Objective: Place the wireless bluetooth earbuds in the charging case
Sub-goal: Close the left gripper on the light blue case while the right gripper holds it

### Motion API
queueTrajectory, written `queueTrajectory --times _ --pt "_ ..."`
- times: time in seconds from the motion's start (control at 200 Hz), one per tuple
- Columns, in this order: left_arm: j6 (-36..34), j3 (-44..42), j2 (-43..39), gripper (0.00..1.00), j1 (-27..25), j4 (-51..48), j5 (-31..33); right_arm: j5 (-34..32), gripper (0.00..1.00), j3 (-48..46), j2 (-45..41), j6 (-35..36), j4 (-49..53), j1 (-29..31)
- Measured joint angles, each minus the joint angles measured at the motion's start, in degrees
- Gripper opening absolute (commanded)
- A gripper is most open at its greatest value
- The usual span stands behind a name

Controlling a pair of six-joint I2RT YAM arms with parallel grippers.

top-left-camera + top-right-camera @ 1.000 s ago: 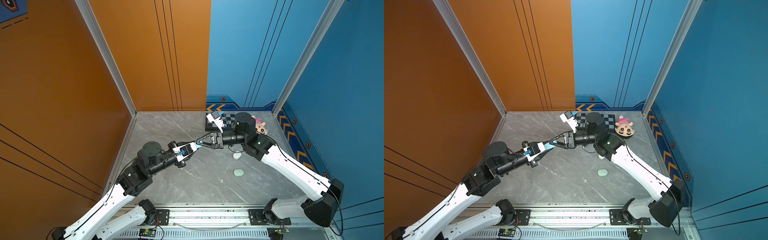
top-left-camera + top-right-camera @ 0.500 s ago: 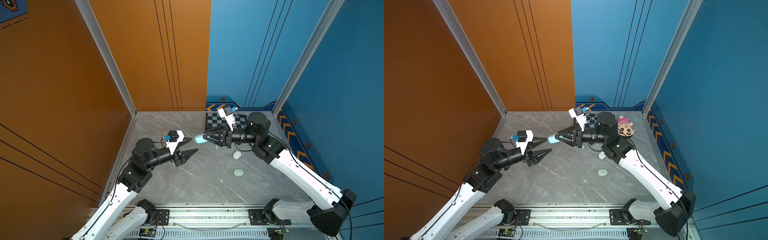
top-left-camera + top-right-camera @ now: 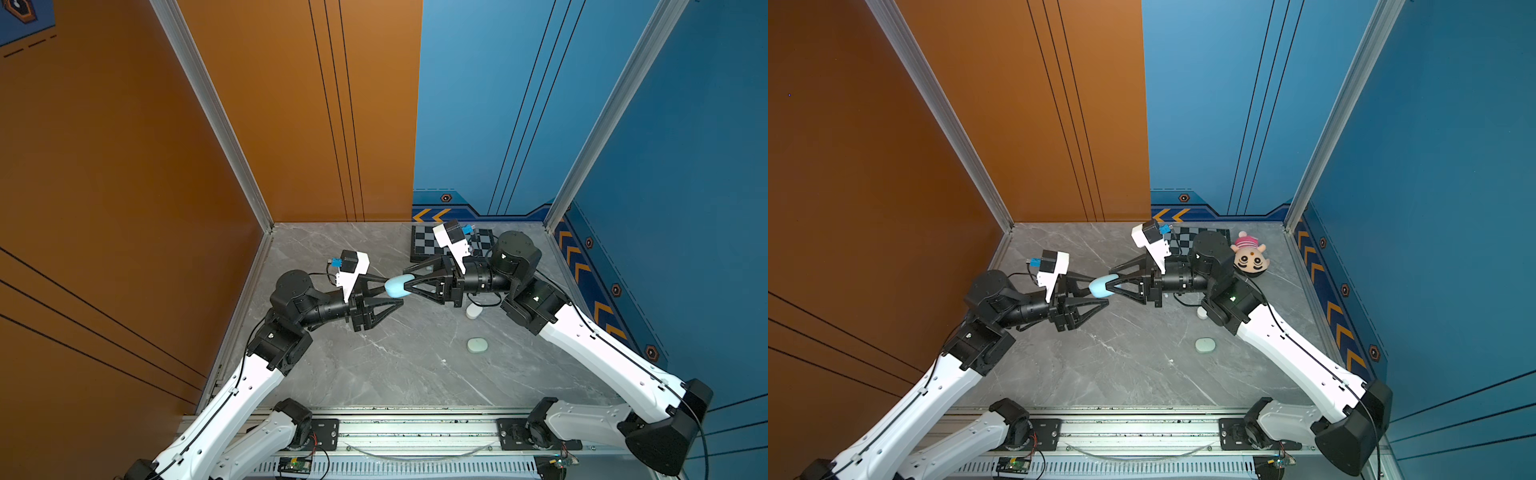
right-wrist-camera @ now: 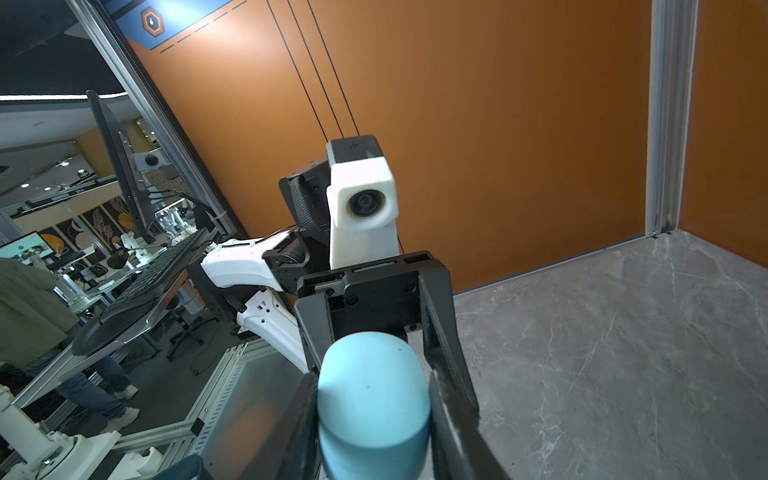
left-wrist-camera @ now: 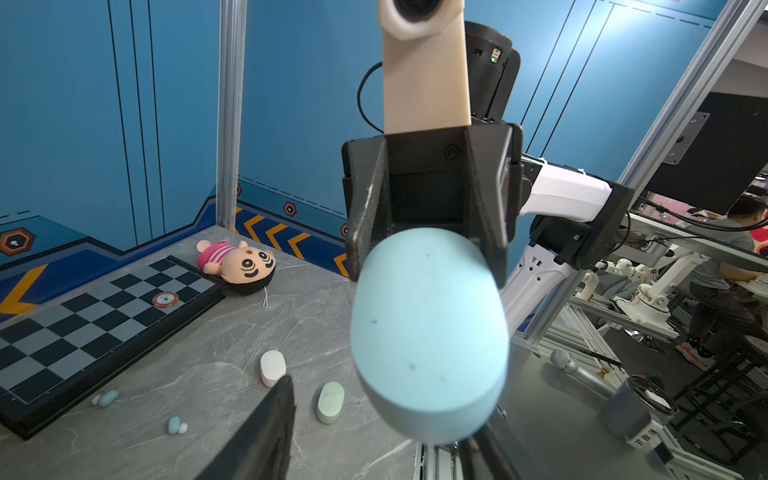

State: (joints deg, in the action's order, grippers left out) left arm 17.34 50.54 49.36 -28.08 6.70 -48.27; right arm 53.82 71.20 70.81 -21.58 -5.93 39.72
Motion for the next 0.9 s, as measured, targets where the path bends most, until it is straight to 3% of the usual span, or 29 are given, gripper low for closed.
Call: queueTrajectory --times 0.275,0.581,0.901 --pt "1.33 0.9 -0.02 0.66 -0.96 0.42 -0.61 0.0 0.26 -0.68 0.02 0.81 -0.17 -0.02" --pt "1.6 0.9 -0.02 0.63 -1.31 0.72 -1.11 0.2 0.26 -0.76 0.02 0.79 -0.22 1.95" --pt "1.62 0.9 -0.13 0.42 -1.4 1.73 -1.6 -0.2 0.26 -1.84 0.0 0.81 -0.37 2.29"
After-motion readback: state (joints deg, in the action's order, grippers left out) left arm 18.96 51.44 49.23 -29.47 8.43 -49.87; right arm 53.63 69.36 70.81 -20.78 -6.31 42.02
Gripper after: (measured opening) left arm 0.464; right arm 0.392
